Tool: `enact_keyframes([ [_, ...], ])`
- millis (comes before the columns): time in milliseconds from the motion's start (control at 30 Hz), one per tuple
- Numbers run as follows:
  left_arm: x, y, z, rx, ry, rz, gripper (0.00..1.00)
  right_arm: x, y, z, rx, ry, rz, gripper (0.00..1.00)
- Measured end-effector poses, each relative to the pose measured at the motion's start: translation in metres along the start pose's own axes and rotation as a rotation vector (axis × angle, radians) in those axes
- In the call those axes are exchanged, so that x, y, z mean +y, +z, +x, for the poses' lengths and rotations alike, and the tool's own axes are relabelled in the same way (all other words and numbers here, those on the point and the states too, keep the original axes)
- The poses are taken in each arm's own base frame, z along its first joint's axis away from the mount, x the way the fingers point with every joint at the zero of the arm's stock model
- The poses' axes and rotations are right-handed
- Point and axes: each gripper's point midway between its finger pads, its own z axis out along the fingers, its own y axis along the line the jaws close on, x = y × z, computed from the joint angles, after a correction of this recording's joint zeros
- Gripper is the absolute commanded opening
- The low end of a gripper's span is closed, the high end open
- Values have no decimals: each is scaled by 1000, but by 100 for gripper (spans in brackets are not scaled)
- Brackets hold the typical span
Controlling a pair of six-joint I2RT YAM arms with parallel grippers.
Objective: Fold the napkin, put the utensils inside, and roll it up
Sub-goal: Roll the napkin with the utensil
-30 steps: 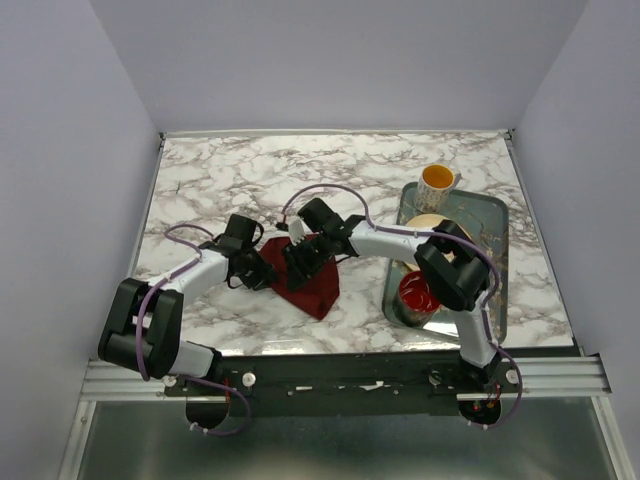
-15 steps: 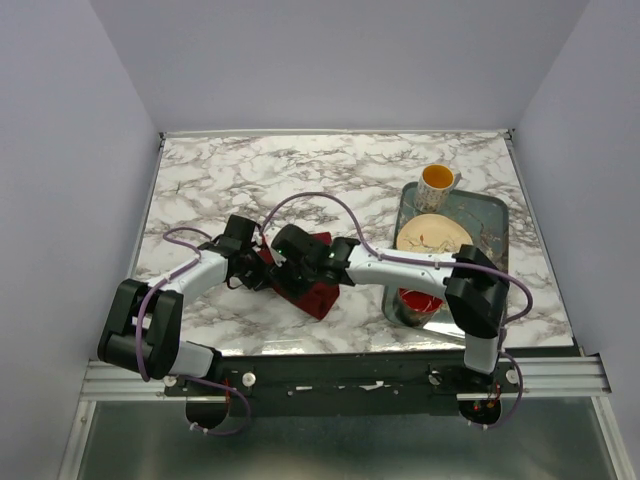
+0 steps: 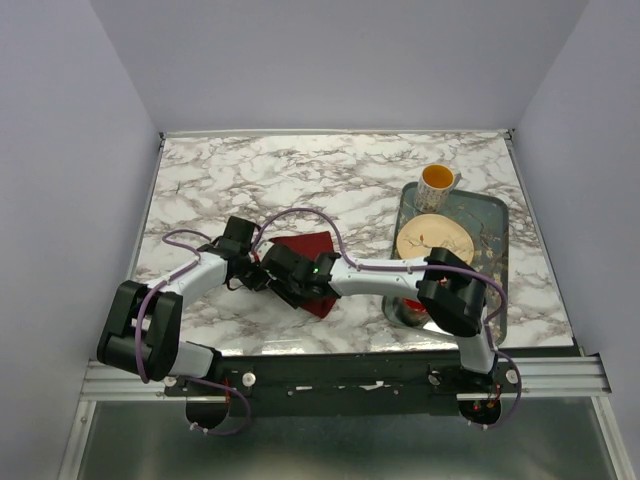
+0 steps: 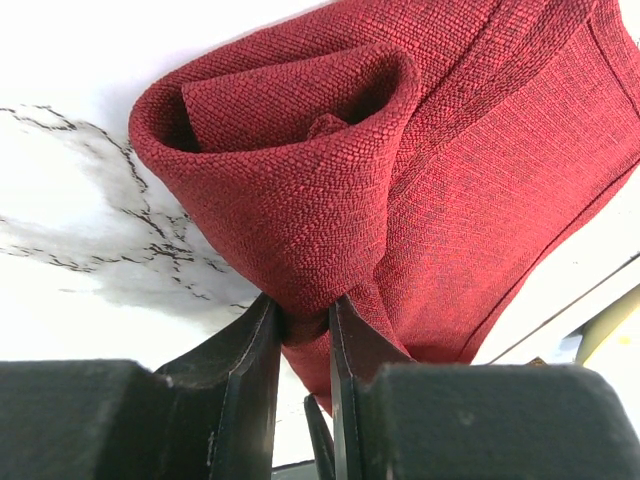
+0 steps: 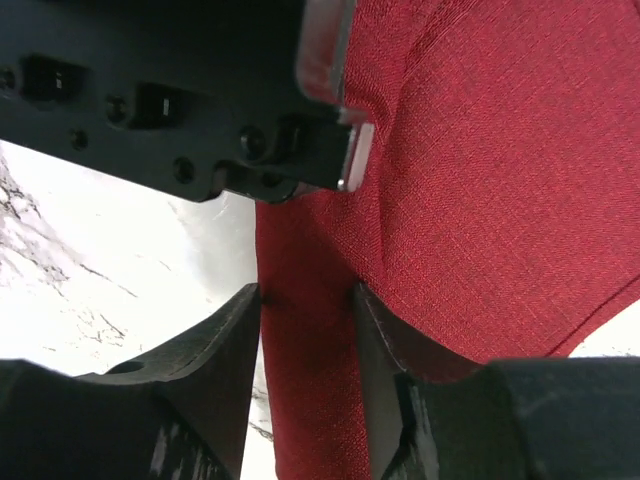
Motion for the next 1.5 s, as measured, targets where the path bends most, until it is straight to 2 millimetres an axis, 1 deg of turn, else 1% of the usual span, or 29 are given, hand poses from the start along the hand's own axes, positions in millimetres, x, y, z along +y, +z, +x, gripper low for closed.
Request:
enact_keyframes([
  [100, 0, 0, 0, 1, -2, 2, 0, -1, 0, -2, -8, -8, 16, 55],
  [233, -1, 0, 0, 2, -3, 3, 0, -1, 3, 1, -10, -16, 22, 55],
  [333, -1, 0, 1, 5, -7, 4, 0, 0, 9, 8, -10, -26, 40, 52],
  [467, -1, 0, 1, 8, -15, 8, 0, -5, 16, 9, -32, -22, 97, 46],
  [500, -1, 0, 1, 8, -17, 10, 0, -5, 16, 9, -36, -22, 107, 40],
  [567, -1, 0, 1, 8, -18, 11, 0, -5, 16, 9, -45, -21, 126, 33],
  [600, -1, 0, 1, 8, -18, 13, 0, -5, 16, 9, -48, -19, 135, 25],
  [667, -1, 0, 1, 8, -18, 14, 0, -5, 17, 8, -52, -21, 146, 17],
  [700, -1, 0, 1, 8, -18, 14, 0, -5, 16, 8, -55, -22, 152, 11],
  [767, -1, 0, 1, 8, -18, 16, 1, -4, 16, 8, -57, -24, 152, 6],
  [800, -1, 0, 1, 8, -19, 16, 4, -4, 16, 8, -58, -24, 152, 0],
  [867, -1, 0, 0, 11, -19, 19, 14, -4, 16, 8, -59, -24, 147, 1],
  [900, -1, 0, 0, 12, -16, 20, 26, -3, 16, 7, -60, -25, 141, 1],
  [967, -1, -2, 0, 8, -4, 24, 35, -2, 16, 8, -59, -13, 104, 1],
  [1000, -1, -4, 0, 5, 2, 26, 42, -3, 16, 7, -59, -4, 90, 1],
  [1067, 0, -10, -2, -11, 23, 30, 47, -3, 14, 6, -59, 25, 36, 0],
  [1233, 1, -30, -9, -62, 76, 53, 49, -4, 12, 4, -49, 108, -114, 1],
  [1333, 3, -34, -12, -75, 92, 56, 48, -3, 9, 2, -44, 160, -215, 0],
  [1467, 7, -35, -12, -74, 107, 44, 49, -6, 5, 1, -32, 237, -352, 1],
  [1500, 8, -36, -12, -73, 110, 42, 49, -9, 5, 1, -31, 255, -377, 1],
])
